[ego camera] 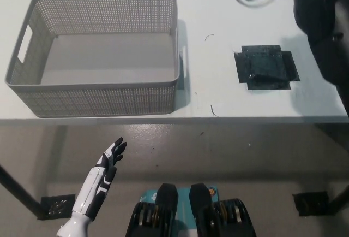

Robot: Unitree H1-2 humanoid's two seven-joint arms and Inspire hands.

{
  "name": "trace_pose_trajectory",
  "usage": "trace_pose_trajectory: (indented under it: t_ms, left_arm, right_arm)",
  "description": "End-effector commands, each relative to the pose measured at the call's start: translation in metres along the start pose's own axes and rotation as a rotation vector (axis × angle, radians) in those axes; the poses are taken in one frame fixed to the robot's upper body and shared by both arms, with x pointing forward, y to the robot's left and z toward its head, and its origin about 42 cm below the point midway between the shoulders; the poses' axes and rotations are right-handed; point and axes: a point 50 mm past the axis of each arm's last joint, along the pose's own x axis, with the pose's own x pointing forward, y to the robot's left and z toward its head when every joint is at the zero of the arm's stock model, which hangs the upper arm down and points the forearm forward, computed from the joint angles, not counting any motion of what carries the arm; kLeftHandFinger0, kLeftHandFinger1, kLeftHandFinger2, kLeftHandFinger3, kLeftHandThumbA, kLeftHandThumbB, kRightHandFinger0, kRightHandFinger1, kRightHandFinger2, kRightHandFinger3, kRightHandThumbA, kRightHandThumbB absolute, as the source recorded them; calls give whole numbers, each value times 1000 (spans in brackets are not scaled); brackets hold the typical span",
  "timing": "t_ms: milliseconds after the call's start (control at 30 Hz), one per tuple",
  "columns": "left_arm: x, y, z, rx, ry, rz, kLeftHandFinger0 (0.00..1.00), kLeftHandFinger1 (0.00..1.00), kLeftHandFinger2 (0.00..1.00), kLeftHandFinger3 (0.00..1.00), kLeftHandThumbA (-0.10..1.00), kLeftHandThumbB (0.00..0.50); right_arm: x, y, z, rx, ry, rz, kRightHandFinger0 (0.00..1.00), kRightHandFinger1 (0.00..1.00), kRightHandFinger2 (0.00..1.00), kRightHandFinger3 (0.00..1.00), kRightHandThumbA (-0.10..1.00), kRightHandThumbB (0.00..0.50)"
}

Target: Use the right hand to pick up a power strip and put it into a container on the left side

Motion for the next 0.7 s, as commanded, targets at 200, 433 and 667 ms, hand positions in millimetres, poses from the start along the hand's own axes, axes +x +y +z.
trace_pose_trajectory:
  t_ms: [200,433,667]
  left_arm:
    - [11,11,12,3,-87,1,1000,1000,1000,1000,1000,243]
    - [13,12,14,29,-93,-15,1000,1000,1000,1000,1000,248]
    - [12,12,13,22,-91,-19,1000,1000,1000,1000,1000,250]
  right_arm:
    - [125,8,90,159,-223,-166,0,0,485,533,-100,220]
    - [146,32,149,218,-273,-96,0,0,467,319,-100,198]
    - [143,57,202,245,-298,57,0,0,571,313,-100,220]
